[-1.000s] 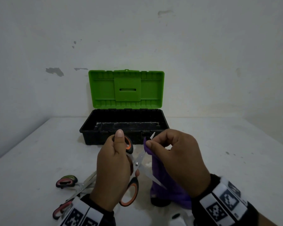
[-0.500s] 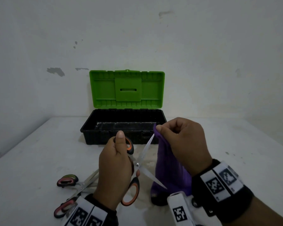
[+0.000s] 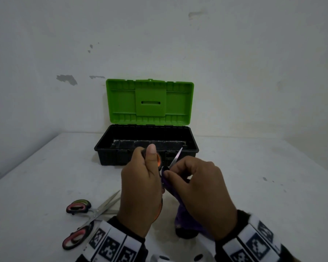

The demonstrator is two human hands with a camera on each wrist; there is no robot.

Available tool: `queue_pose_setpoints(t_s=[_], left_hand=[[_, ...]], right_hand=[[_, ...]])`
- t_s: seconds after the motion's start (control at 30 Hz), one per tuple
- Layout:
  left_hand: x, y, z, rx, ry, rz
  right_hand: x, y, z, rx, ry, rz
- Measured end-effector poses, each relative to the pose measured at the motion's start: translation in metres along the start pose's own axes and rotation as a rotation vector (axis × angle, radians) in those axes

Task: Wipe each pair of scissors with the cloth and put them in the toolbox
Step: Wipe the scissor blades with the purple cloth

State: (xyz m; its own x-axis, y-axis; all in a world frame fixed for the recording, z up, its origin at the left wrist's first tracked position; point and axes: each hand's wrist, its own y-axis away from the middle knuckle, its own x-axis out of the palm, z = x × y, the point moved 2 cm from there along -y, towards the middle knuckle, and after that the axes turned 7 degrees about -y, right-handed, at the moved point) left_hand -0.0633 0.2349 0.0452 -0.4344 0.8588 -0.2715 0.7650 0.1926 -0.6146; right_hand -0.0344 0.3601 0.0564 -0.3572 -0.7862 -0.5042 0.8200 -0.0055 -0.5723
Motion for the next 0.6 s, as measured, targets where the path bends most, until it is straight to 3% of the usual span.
queue_pose_setpoints(t_s=[0.17, 0.3, 0.43, 0.6], left_hand=[[0.001, 0.002, 0.001, 0.082, -0.070, -0.002], [-0.003, 0.001, -0.005, 0.157, -0.114, -0.033], [-0.002, 0.002, -0.004, 0.225, -0.127, -0.022], [-0.003, 0.003, -0.004, 0.280, -0.155, -0.024]], right_hand=[[-0.005, -0.008, -0.006, 0.051, -0.015, -0.122], [-0.004, -0.006, -0.001, 0.062, -0.036, -0.116], [-0.012, -0.018, -0.010, 0.101, -0.023, -0.201], [-0.014, -0.016, -0.009, 0.134, -0.035, -0.143]])
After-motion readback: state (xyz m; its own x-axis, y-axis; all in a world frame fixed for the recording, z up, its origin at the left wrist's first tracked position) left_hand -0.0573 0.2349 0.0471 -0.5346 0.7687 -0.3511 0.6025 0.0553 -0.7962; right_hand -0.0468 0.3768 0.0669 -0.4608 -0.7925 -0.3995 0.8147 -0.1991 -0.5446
